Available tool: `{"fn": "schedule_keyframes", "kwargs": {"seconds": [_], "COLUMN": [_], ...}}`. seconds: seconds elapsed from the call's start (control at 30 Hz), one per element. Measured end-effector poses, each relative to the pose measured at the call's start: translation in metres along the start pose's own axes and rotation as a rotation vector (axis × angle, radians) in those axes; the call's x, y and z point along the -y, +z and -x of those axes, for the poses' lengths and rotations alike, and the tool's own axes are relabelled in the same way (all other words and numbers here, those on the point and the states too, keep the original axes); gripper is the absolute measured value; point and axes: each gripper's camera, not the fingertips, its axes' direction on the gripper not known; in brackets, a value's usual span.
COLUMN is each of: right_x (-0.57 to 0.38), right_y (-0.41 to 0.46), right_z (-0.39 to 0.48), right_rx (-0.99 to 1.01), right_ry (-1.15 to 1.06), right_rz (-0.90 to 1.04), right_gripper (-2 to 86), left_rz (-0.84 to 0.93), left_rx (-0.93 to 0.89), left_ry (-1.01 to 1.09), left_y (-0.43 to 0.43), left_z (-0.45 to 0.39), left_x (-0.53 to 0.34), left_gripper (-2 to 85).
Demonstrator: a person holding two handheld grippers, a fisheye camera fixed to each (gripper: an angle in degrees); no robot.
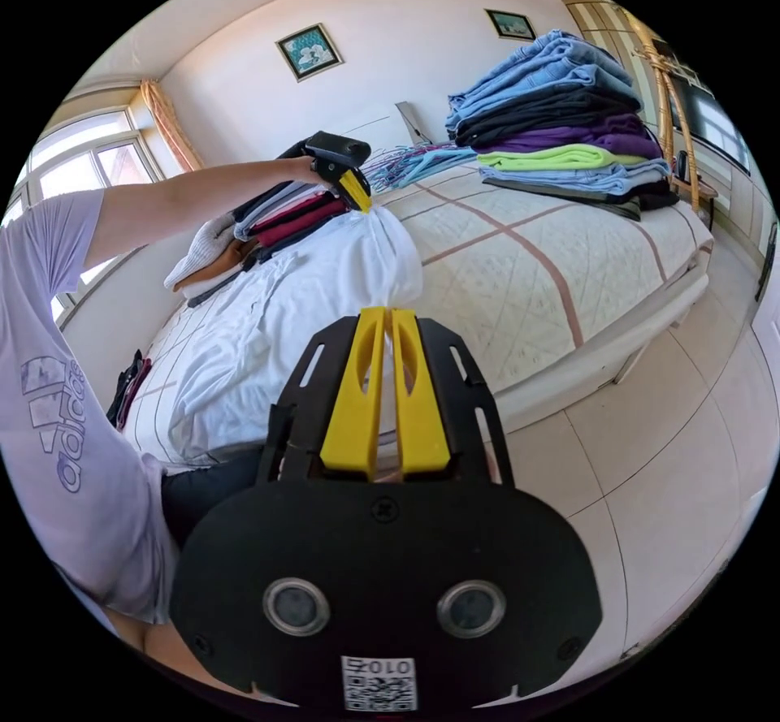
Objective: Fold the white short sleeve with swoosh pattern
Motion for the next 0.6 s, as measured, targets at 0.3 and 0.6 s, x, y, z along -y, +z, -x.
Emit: {"fn": "schedule_keyframes", "kwargs": {"seconds": [0.3, 0.6], "right_x": [0.005, -0.015], "right_y": [-0.032, -0.016], "right_z": [0.122, 0.326], "right_rx": [-0.082, -0.202], "right_ry": [-0.119, -0.426], "right_rz": [-0.023, -0.015], "right_gripper": [3.8, 3.7], "left_rz": [0.006, -0.061], "left_rx": [0.142, 0.035], "left_ry": [-0.481, -0.802], "left_y": [-0.077, -0.059], "left_z": [-0.068, -0.206], "left_x": [-0.149, -0.364], "left_gripper": [-0.1, -0.2]}}
